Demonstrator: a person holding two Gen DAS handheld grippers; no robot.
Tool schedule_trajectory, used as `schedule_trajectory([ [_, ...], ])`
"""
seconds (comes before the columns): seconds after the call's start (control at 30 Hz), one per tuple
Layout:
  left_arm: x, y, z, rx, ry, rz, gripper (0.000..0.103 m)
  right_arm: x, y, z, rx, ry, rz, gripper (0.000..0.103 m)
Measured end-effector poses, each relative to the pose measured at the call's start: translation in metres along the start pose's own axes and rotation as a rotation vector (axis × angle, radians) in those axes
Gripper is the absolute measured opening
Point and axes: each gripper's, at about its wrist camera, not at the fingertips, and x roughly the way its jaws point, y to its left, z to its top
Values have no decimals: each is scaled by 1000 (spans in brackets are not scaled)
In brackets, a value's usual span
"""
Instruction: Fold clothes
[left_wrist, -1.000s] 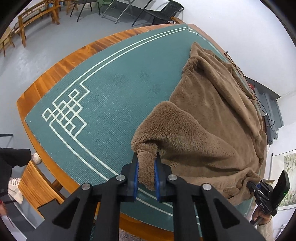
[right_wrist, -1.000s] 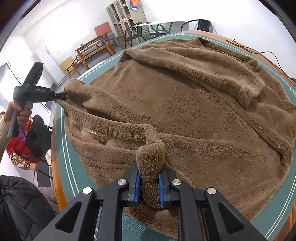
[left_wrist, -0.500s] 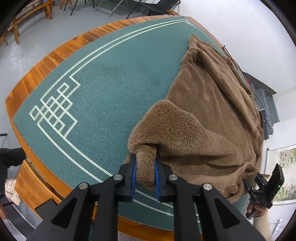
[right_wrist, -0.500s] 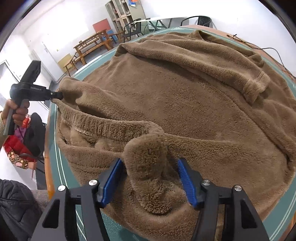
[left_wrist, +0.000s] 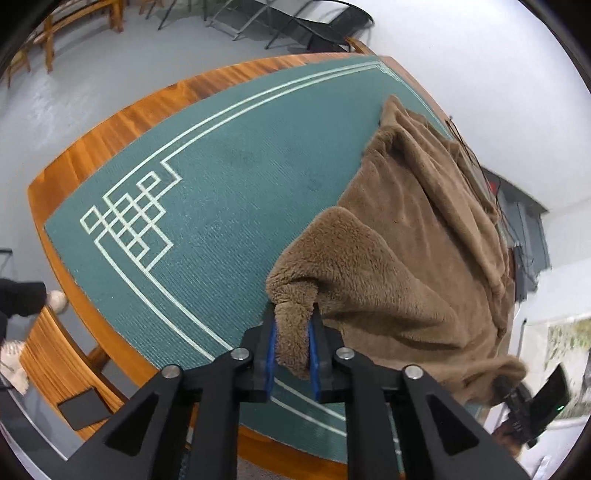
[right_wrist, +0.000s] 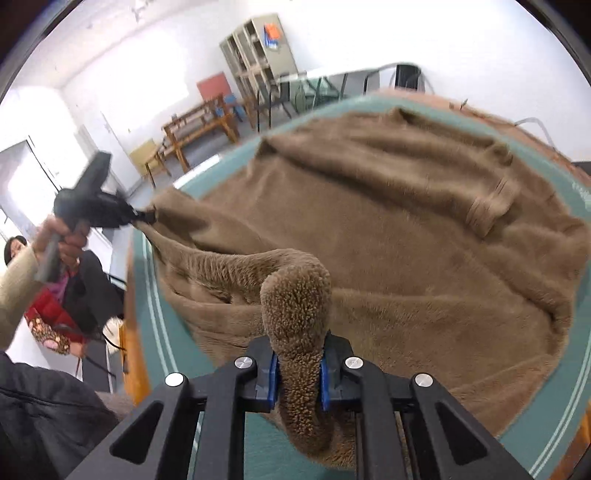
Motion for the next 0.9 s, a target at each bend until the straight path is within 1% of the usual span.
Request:
schedule_trajectory([
  [0.03, 0, -1, -2, 19, 2, 9, 33, -6, 1, 2, -1, -13, -5, 17],
  [0.07, -1, 0, -4, 29, -5, 10, 40, -10, 3, 4, -3, -22, -11, 17],
  [0.13, -2, 2, -9, 50, -17, 11, 69, -14, 4, 8, -3, -34, -22, 17],
  [0.2, -3, 4, -14, 70, -30, 11, 78, -15, 3, 11, 3, -37, -28, 17],
  [0.27, -6, 8, -21, 90, -38, -5, 78, -13, 1, 11, 15, -33, -46, 17],
  [0.33, -7, 12, -27, 109, -52, -1, 78, -13, -1, 9, 26, -28, -58, 17],
  [0.37, -8, 13, -31, 120, -61, 11, 78, -14, -2, 9, 30, -28, -62, 17],
  [0.43, -5, 11, -37, 155, -77, 60, 78, -17, -4, 9, 35, -31, -59, 17],
  [0.53, 2, 1, -42, 207, -83, 96, 78, -19, -2, 9, 31, -33, -62, 17],
  [0.63, 12, -10, -46, 250, -61, 83, 76, -18, -1, 9, 33, -27, -69, 17],
  [0.67, 16, -14, -47, 266, -52, 81, 70, -18, -1, 9, 34, -27, -71, 17],
  [0.73, 21, -17, -48, 287, -37, 83, 52, -18, -1, 8, 34, -27, -73, 17],
  [0.8, 25, -14, -43, 258, -28, 82, 44, -20, 1, 7, 31, -30, -74, 17],
  [0.9, 24, -10, -33, 193, -41, 58, 38, -21, 2, 5, 34, -31, -76, 17],
])
